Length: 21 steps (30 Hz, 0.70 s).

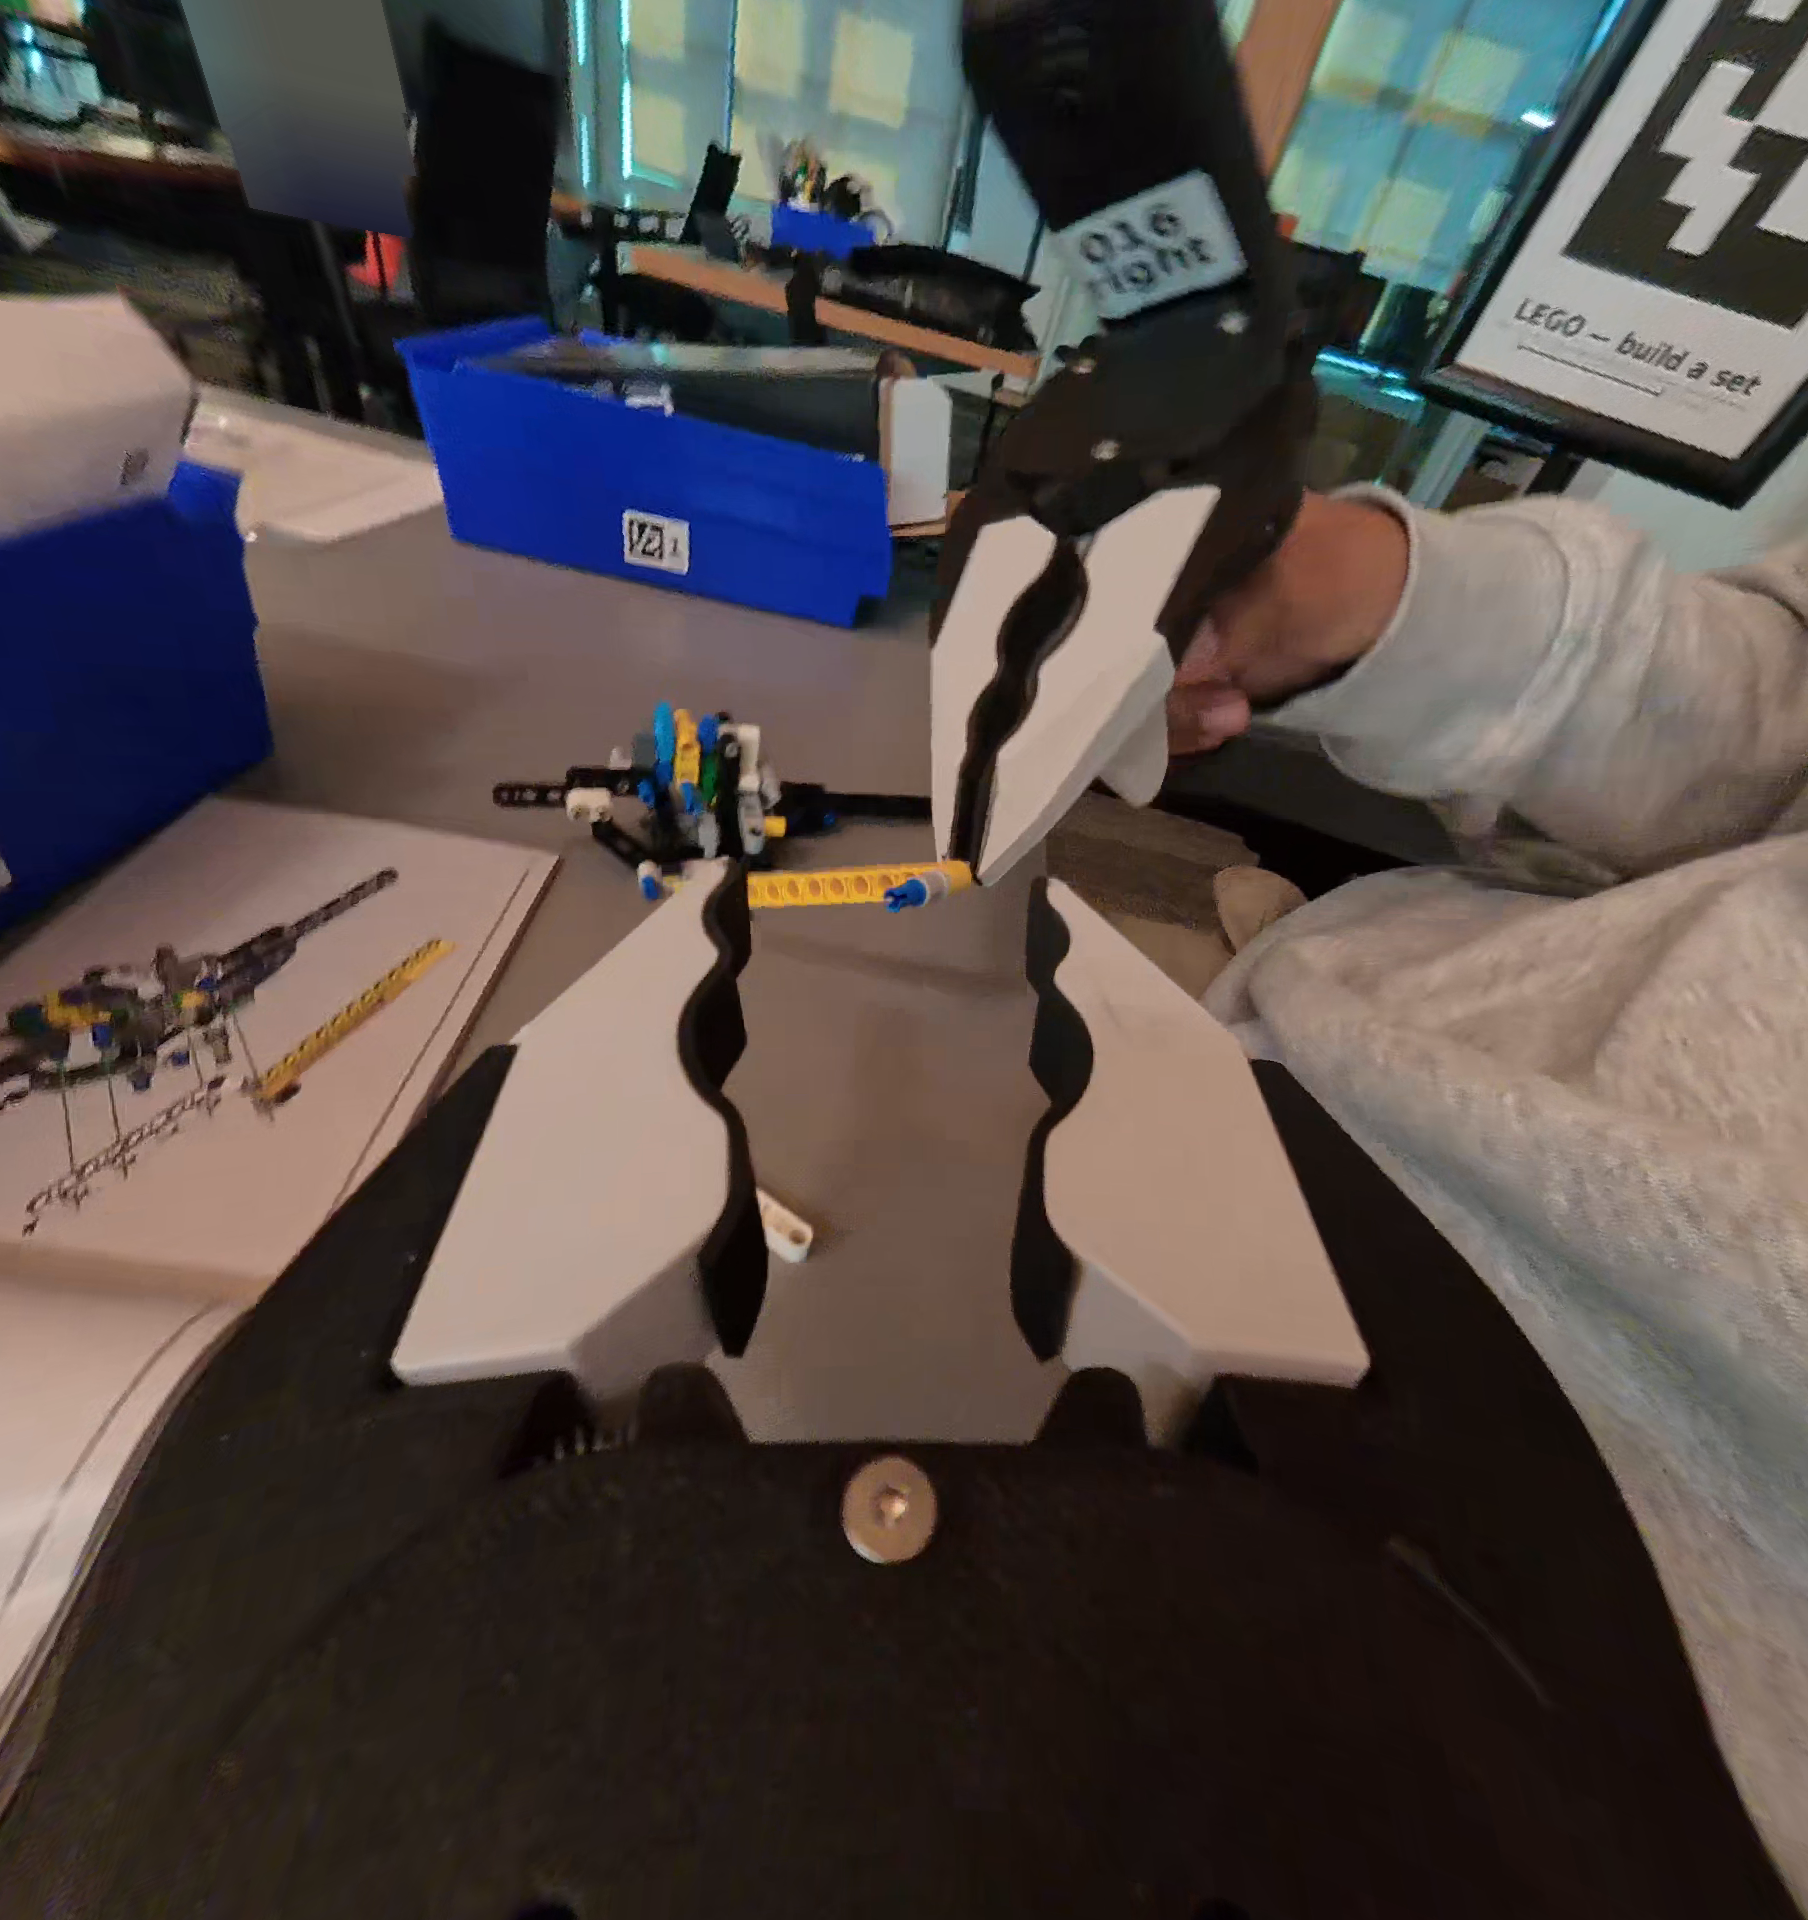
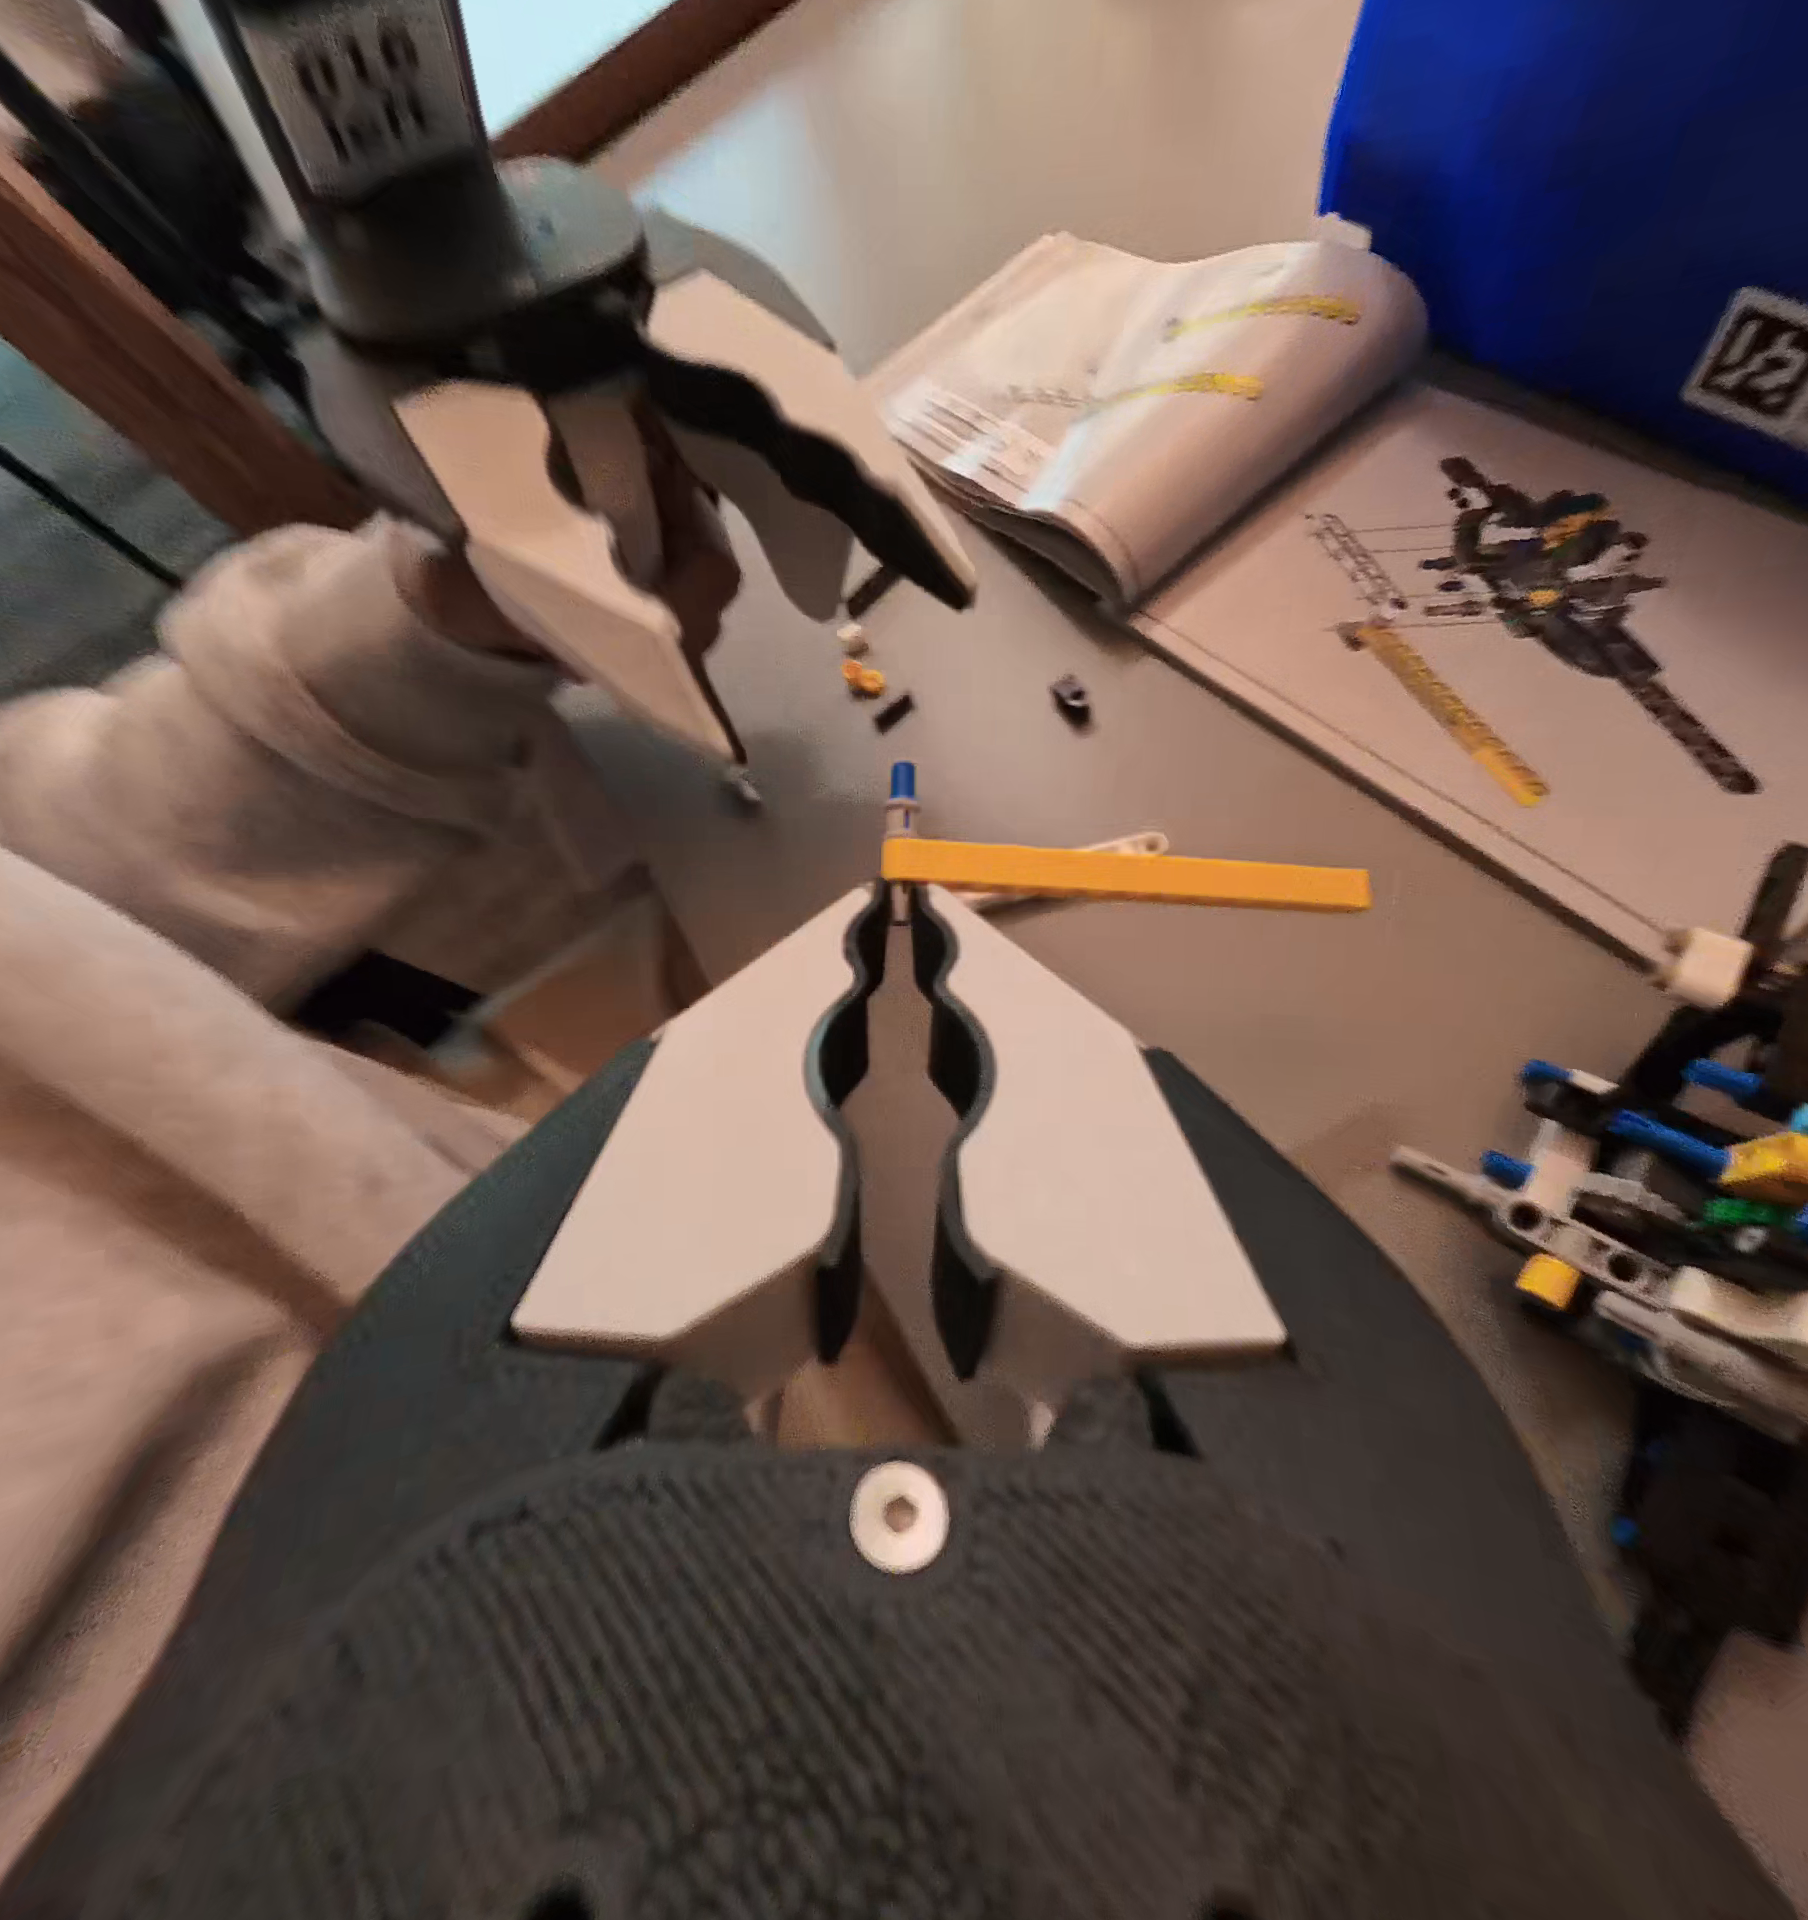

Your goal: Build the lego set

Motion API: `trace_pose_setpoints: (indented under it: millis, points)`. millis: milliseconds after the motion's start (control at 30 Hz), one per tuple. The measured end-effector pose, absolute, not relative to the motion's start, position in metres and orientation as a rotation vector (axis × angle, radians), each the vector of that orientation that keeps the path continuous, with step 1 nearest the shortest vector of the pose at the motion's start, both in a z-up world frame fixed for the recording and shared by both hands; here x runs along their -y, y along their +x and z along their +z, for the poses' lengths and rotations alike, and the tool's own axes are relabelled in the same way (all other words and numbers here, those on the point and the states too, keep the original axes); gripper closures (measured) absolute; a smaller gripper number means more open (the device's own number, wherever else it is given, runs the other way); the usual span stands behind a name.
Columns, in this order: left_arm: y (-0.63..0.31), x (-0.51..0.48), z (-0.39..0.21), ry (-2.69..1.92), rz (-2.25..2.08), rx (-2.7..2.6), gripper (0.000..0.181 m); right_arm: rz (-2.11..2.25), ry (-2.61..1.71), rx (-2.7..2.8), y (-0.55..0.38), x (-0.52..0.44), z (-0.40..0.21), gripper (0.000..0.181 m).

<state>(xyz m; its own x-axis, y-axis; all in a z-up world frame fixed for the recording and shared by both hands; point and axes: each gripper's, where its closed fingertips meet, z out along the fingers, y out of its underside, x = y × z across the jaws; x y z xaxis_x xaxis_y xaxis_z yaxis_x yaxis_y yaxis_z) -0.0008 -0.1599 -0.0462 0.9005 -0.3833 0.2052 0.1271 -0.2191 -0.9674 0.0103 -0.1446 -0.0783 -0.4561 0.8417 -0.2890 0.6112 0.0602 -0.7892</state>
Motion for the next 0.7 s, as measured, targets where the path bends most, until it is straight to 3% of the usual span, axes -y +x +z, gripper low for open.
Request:
trace_pose_setpoints:
  millis: [33,167,367,533,700]
  points:
    - [0.003,0.161,-0.043,-1.715,-0.484,-0.206,0.13,1.397,-1.522,2.107,0.012,0.147,-0.07,0.179]
    - [0.014,0.162,-0.038,-1.694,-0.575,-0.224,0.148,1.473,-1.759,2.238,0.026,0.151,-0.056,0.179]
    - [0.03,0.163,-0.028,-1.635,-0.671,-0.264,0.149,1.733,-1.939,2.284,0.035,0.164,-0.039,0.179]
    - [0.043,0.163,-0.031,-1.645,-0.719,-0.307,0.168,1.993,-1.982,2.257,0.036,0.176,-0.027,0.179]
    - [0.035,0.167,-0.018,-1.559,-0.782,-0.259,0.174,2.182,-1.976,2.14,0.029,0.174,-0.015,0.179]
